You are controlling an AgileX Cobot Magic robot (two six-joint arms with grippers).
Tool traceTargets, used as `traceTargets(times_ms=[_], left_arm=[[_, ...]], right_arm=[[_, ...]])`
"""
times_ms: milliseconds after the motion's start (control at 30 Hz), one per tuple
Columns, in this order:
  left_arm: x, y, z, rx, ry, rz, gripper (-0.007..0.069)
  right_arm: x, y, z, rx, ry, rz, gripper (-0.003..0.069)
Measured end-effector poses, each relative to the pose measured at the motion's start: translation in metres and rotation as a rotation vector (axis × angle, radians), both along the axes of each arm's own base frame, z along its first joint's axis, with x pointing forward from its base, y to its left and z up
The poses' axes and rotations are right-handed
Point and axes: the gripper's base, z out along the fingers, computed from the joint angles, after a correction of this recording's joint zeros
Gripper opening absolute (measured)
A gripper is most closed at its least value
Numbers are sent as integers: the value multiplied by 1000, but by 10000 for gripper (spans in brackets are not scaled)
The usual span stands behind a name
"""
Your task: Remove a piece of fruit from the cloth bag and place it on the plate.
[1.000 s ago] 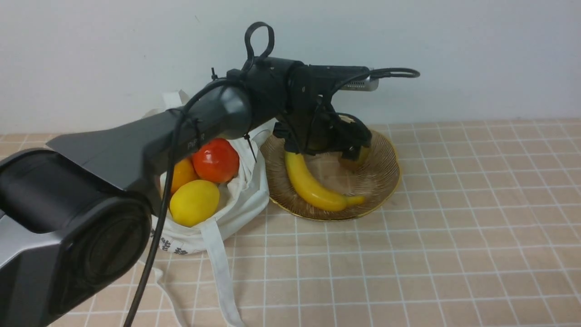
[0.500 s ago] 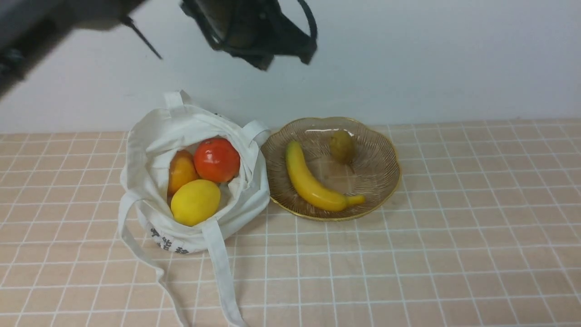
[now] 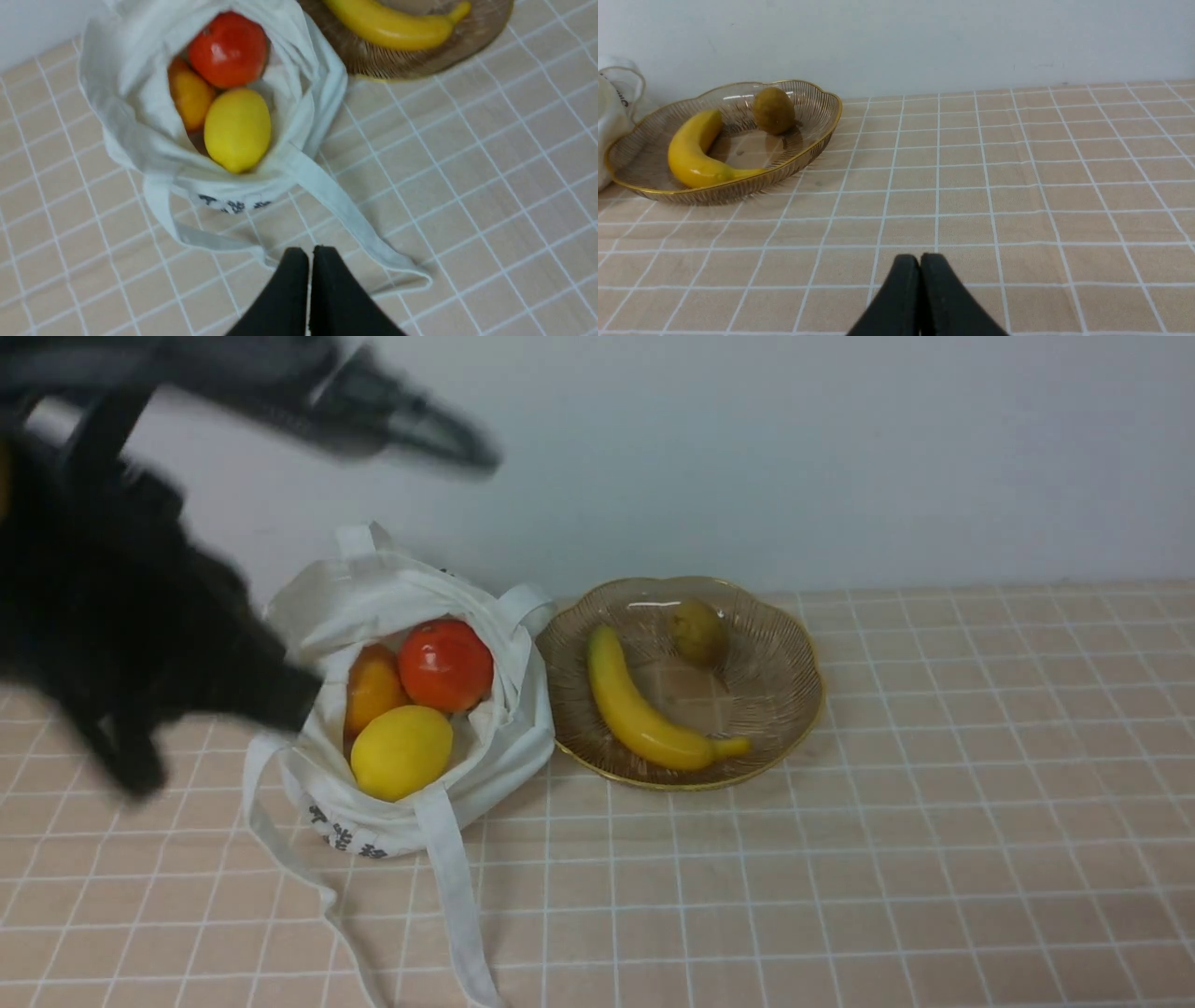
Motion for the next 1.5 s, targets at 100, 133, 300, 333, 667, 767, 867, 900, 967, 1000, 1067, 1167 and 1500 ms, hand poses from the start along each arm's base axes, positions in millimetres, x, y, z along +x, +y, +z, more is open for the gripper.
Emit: traceTargets(times_ms=[100,133,300,333,667,767,867,900,967,1000,1067,1167,1500], left_arm=[[-30,14,-32,-107,-80,-8,-8],[-36,16,-39,-144,-121,-13,-8],[-77,38,-94,-338,-385,-45,-8],[-86,43,-103,-373,-442,-52,-8],[-119,63,-149,-478,-650,-71,-8],[-118,63,-153,-444,-640,-72,-8],[-117,63,-155,-436,-628,-67,-8],[-117,63,-155,-436,-624,-65,-8],[-117,63,-157,-425,-608,-60,-8],[-116,64,-158,-420,-603,-50,-8],[-116,66,-161,-394,-589,-10,-8],[-114,69,-166,-357,-587,67,-8],[-105,82,-206,-221,-583,362,-8]], right_arm=[[0,0,0,0,0,0,-13],[0,0,0,0,0,0,-13],[0,0,0,0,0,0,-13],[0,0,0,0,0,0,-13],[0,0,0,0,0,0,-13],[0,0,0,1,-1,0,-14],[0,0,0,1,-1,0,-14],[0,0,0,1,-1,0,-14],[0,0,0,1,-1,0,-14],[0,0,0,1,-1,0,-14],[0,0,0,1,-1,0,-14],[0,0,0,1,-1,0,-14],[0,0,0,0,-1,0,-14]])
